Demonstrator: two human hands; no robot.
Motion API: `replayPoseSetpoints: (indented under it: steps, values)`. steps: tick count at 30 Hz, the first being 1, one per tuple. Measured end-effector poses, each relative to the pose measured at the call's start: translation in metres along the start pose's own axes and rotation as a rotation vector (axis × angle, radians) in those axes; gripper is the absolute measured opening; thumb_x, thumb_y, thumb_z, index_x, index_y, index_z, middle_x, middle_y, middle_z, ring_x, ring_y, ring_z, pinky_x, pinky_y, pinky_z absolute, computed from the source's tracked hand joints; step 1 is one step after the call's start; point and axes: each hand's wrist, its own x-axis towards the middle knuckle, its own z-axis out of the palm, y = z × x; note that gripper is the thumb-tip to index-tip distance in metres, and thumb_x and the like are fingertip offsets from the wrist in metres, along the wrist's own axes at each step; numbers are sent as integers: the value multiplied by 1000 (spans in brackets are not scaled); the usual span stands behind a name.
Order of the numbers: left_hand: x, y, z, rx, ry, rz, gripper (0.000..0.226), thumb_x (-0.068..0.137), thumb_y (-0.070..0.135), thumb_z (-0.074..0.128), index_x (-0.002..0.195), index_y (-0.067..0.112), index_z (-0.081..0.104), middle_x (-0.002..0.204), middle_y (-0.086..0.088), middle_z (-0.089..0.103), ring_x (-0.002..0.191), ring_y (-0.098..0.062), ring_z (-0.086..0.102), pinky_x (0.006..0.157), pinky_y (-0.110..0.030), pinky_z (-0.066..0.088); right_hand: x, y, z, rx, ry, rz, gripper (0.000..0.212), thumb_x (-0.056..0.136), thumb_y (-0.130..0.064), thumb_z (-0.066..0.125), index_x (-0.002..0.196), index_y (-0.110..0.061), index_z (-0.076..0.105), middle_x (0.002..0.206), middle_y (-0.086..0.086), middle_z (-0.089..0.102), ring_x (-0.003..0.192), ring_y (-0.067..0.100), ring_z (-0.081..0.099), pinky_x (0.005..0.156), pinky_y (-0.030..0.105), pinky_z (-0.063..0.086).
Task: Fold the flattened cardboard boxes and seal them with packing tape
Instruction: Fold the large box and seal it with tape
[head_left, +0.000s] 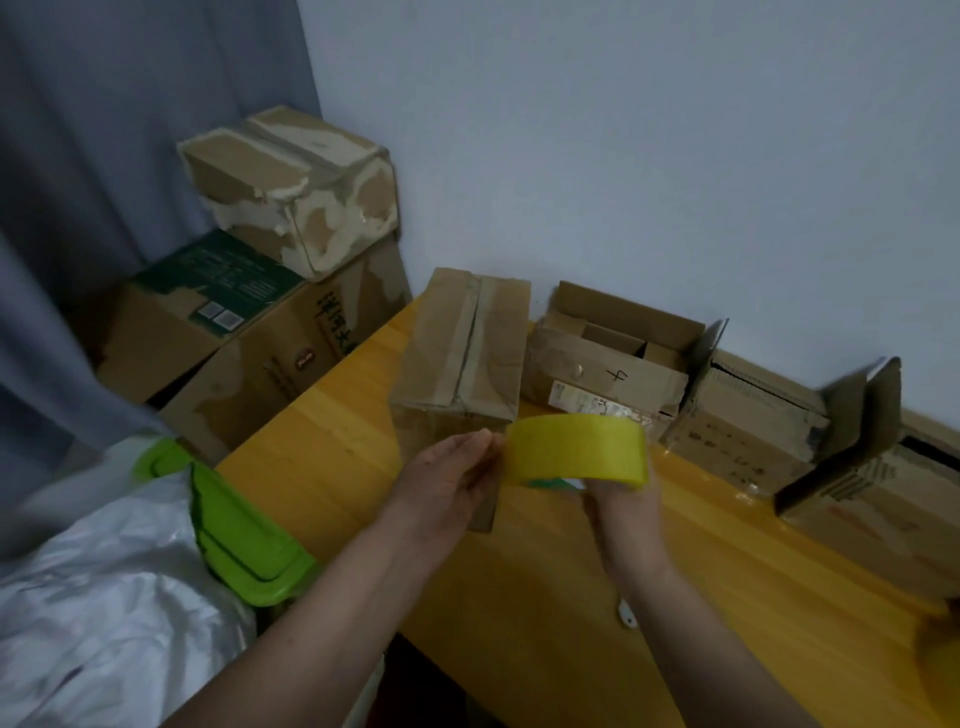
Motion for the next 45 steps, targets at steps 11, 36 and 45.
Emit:
replayPoseSetpoints:
  steps: [11,36,45]
  values:
    - [18,9,-36,523,261,232,4,92,7,63,88,6,63,80,-9,69,80,-25,67,79,-35,58,26,-1,-11,-622,129,-154,50,75,22,54,108,-15,54,89,-4,53,79,5,48,59,15,36]
    - [95,60,-73,678,488,183,13,88,2,67,75,7,66,66,-11,62,66,-24,60,69,-33,56,72,1,-4,-1529,-109,-255,67,72,-7,78,131,-17,49,116,13,50,106,27,44,85,36,40]
    - [111,59,-79,771,585,248,3,90,8,65,89,6,67,79,-4,66,70,-15,61,65,-23,51,80,8,6,-1731,-80,-225,67,72,-17,81,130,-21,49,121,11,49,111,27,45,93,38,43]
